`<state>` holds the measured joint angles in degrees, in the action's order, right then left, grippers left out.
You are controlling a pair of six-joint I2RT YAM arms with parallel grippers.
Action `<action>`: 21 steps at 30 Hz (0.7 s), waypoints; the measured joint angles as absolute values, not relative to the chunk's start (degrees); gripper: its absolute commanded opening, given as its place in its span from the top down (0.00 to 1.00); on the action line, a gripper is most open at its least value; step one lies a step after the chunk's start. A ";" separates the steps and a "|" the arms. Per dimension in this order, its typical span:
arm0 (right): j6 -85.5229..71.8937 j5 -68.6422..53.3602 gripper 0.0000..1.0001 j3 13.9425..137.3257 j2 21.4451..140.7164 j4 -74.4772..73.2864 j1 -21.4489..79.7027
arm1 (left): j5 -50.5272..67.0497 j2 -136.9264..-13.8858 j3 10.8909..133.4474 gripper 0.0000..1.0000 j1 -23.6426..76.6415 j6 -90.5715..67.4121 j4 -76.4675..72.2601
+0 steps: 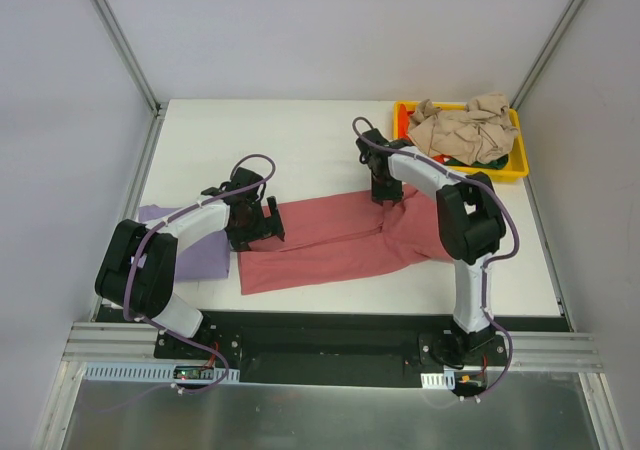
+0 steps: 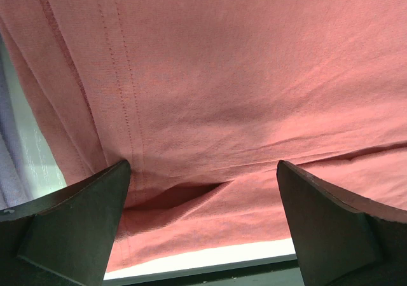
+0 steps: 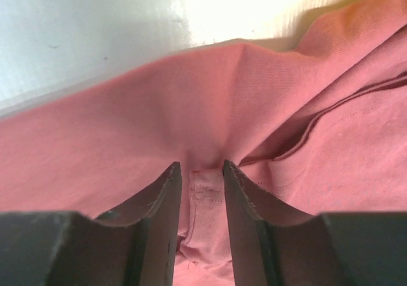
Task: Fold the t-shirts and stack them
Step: Fold the other side of the tshirt into a rectangle
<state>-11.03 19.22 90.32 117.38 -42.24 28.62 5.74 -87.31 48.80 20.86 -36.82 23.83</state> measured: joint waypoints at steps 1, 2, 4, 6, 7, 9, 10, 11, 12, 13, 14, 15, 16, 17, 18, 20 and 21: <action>-10.98 19.77 0.73 90.43 117.93 -42.52 28.62 | 5.74 -87.31 48.80 0.01 20.86 -36.82 23.83; -10.96 20.43 0.76 90.43 118.39 -42.78 28.62 | 5.74 -87.31 48.80 0.01 20.86 -36.84 23.83; -11.11 21.71 0.82 90.43 118.89 -43.46 28.62 | 5.74 -87.31 48.80 0.01 20.86 -36.82 23.83; -11.38 23.18 0.88 90.43 118.96 -44.14 28.60 | 5.74 -87.31 48.80 0.01 20.86 -36.82 23.83; -11.49 24.12 0.91 90.45 118.96 -44.42 28.60 | 5.72 -87.31 48.80 0.01 20.86 -36.84 23.83; -11.73 25.69 0.99 90.54 118.96 -45.12 28.51 | 5.72 -87.31 48.80 0.01 20.86 -36.82 23.83; -11.75 26.24 0.99 90.54 118.96 -45.43 28.47 | 5.72 -87.31 48.80 0.01 20.86 -36.82 23.83; -11.94 26.81 0.99 90.54 118.96 -45.78 28.25 | 5.72 -87.31 48.80 0.01 20.86 -36.84 23.83; -11.90 27.05 0.99 90.52 118.96 -45.84 28.05 | 5.72 -87.31 48.80 0.01 20.86 -36.82 23.83; -11.90 27.27 1.00 90.26 118.87 -45.65 27.70 | 5.72 -87.31 48.80 0.01 20.86 -36.82 23.83; -11.84 27.24 0.99 90.00 118.65 -45.63 27.49 | 5.72 -87.31 48.80 0.01 20.86 -36.82 23.83; -11.68 27.09 0.99 89.32 118.26 -45.25 27.27 | 5.72 -87.31 48.80 0.01 20.86 -36.82 23.83; -11.46 26.68 0.99 88.62 117.75 -45.06 27.05 | 5.72 -87.31 48.80 0.01 20.86 -36.82 23.83; -11.33 26.17 0.99 87.92 117.14 -44.75 26.85 | 5.72 -87.31 48.80 0.01 20.86 -36.82 23.83; -11.29 25.80 0.99 87.44 116.60 -44.42 26.76 | 5.72 -87.31 48.80 0.01 20.86 -36.82 23.83; -11.27 24.80 0.99 86.30 115.04 -43.42 26.70 | 5.72 -87.31 48.80 0.01 20.86 -36.84 23.83; -11.29 24.38 1.00 85.71 114.10 -42.81 26.74 | 5.72 -87.31 48.80 0.01 20.86 -36.84 23.83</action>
<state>-11.29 24.38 85.71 114.10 -42.81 26.74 5.72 -87.31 48.80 20.86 -36.84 23.83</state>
